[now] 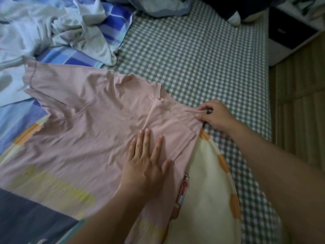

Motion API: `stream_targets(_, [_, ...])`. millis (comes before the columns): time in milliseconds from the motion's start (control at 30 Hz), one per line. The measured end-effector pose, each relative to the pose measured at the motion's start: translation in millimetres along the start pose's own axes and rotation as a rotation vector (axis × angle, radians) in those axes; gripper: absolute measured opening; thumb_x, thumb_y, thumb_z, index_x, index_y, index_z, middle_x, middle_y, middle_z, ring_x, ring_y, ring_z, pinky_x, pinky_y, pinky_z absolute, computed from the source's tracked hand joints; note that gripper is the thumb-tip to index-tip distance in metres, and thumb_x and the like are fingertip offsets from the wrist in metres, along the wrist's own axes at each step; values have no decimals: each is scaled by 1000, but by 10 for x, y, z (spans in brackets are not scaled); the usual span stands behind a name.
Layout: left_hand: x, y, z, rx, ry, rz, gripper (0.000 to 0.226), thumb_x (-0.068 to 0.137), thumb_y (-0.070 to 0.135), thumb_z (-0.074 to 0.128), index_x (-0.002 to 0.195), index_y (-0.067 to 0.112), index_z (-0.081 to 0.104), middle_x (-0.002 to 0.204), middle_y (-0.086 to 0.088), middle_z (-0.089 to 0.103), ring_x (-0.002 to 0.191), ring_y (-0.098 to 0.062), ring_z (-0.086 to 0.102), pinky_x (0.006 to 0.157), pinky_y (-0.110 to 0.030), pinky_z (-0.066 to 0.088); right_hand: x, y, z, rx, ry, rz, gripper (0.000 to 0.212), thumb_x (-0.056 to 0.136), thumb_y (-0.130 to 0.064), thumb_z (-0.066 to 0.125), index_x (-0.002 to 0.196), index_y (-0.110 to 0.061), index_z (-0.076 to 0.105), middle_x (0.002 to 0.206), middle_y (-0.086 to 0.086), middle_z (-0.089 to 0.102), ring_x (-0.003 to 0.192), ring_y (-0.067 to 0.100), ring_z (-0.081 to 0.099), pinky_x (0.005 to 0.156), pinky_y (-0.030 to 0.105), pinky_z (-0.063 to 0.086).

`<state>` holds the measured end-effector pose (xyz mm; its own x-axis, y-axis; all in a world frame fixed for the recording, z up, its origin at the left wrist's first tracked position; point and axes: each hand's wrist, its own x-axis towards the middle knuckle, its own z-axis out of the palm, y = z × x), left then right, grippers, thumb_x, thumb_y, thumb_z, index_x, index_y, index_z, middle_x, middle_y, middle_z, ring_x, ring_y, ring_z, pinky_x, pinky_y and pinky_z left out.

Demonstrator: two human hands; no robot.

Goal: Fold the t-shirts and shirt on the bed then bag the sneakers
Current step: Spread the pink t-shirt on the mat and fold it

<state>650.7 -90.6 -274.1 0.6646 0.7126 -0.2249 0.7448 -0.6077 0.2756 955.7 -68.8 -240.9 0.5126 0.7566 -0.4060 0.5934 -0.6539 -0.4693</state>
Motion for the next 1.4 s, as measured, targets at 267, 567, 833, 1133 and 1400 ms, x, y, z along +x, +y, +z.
stream_targets(267, [4,8,-11,30,73,67,70,101,63,26,160,26,25,168,-17,12,156,-34,5,125,-55,13,115,55,-227,-167,-68,-7,16,89,-27,77,75,-22,71,99,-2,58,88,15,56,77,29,45])
stream_targets(567, [80,29,17,31,-29,85,69,100,65,21,161,32,22,169,-13,10,157,-33,1,125,-55,9,-366,-603,537,-384,489,-339,45,96,-19,51,141,-13,51,150,12,43,139,31,37,115,45,32])
stream_targets(833, [-86,-1207,-680,-90,247,-341,57,101,48,37,153,24,35,163,-19,26,150,-39,23,120,-53,20,-303,-782,1026,-530,103,-208,68,100,-54,12,161,-23,17,169,5,8,155,28,4,125,50,3])
stream_targets(1133, [286,-2411,-1248,-601,282,-929,54,87,66,55,118,23,63,120,-5,66,119,-32,56,97,-45,40,-12,-3110,1478,-324,7,-582,53,99,-20,49,151,-13,40,155,8,41,142,29,32,117,35,21])
stream_targets(1400, [250,-2636,-1124,-1176,417,-923,8,69,39,50,69,31,50,62,2,55,68,-28,57,74,-46,45,492,-4068,1867,-411,-291,-509,21,94,-29,65,111,-16,60,105,6,59,100,23,56,80,32,41])
